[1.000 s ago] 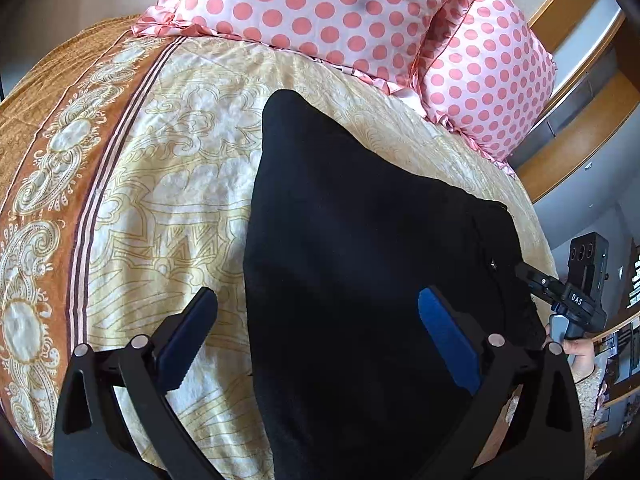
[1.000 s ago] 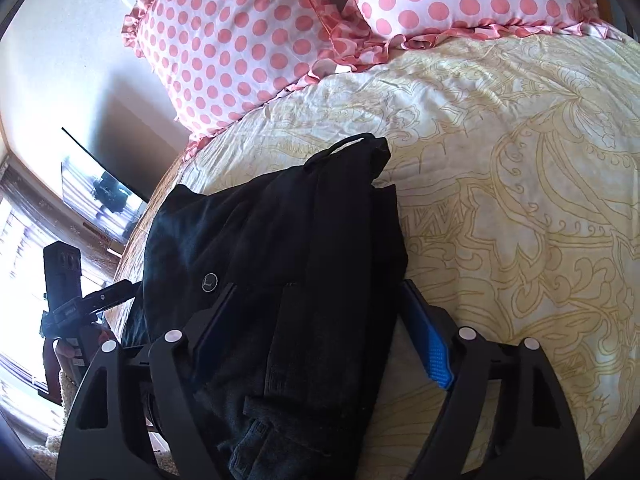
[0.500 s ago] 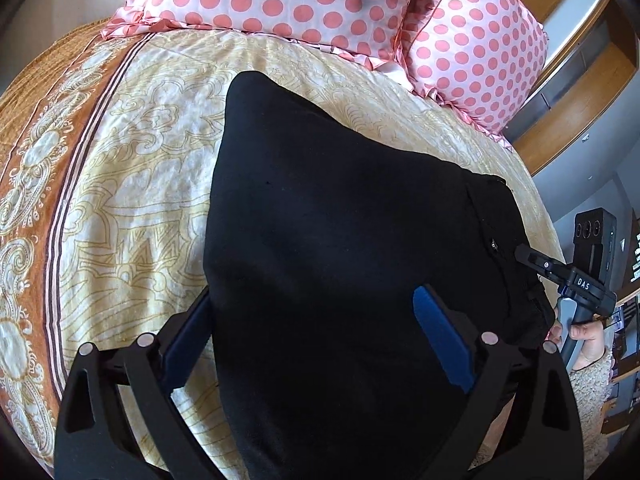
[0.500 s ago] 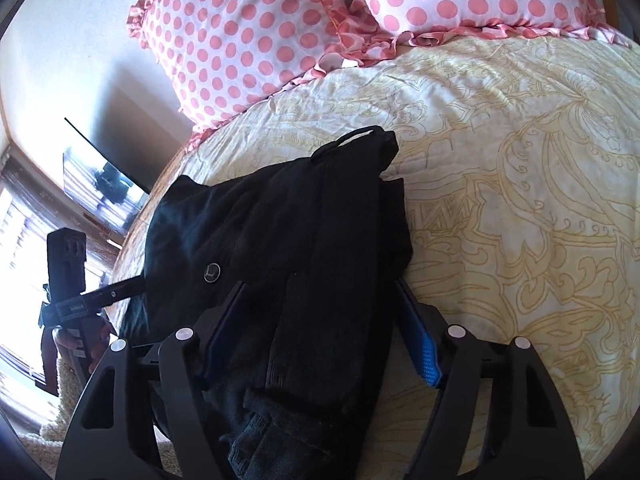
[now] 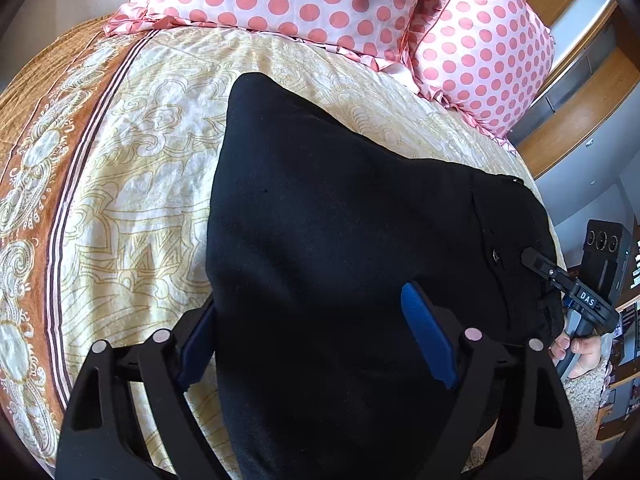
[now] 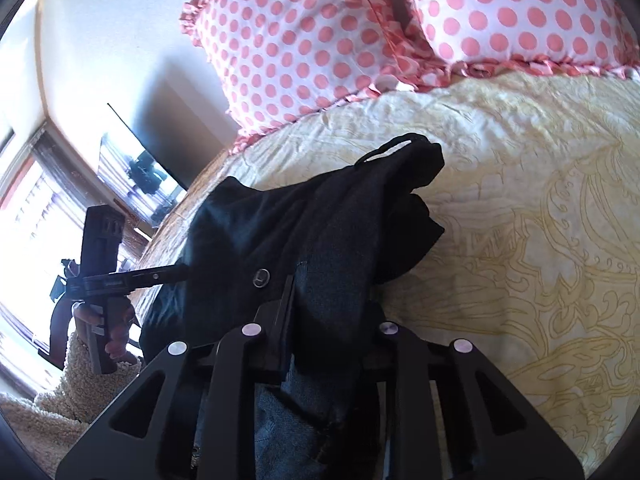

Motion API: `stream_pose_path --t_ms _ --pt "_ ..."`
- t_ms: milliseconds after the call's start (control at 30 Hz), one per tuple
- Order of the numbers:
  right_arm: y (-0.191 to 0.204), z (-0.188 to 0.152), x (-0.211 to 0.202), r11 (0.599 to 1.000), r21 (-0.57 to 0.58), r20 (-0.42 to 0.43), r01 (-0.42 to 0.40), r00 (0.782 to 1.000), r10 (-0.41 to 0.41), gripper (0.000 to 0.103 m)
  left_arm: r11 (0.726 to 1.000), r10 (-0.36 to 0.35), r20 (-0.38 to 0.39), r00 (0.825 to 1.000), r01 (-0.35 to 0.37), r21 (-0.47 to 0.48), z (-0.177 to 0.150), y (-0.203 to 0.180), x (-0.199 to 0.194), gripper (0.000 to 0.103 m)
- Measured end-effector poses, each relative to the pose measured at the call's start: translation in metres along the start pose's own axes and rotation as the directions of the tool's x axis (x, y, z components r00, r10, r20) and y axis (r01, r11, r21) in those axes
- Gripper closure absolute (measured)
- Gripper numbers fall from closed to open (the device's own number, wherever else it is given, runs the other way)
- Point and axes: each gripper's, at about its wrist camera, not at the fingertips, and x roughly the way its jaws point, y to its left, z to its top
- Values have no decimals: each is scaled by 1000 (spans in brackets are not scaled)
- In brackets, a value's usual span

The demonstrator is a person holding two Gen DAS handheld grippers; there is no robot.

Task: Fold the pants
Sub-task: 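Close the right gripper on the pants end while the left gripper grasps beside it, then fold the held end over the pants with both grippers and open them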

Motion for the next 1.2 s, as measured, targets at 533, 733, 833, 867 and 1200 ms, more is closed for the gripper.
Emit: stream_pose_path --t_ms 533,733,833,867,1200 --pt "-6 9 -1 997 37 69 -73 995 70 84 1000 -4 174 985 5 -5 15 -9 -42 94" --pt "-10 40 -2 996 29 123 -78 990 74 84 996 -22 290 957 -5 90 51 -47 -60 94" --pt "-24 62 1 996 53 160 -67 985 57 84 995 -12 325 946 -20 97 77 -55 -55 94" --pt "-31 70 4 996 71 169 -56 985 43 84 996 -6 321 947 -21 84 88 -51 -48 94" --pt "-66 87 59 952 66 21 298 954 -300 64 974 228 206 952 -226 -32 108 1 46 69"
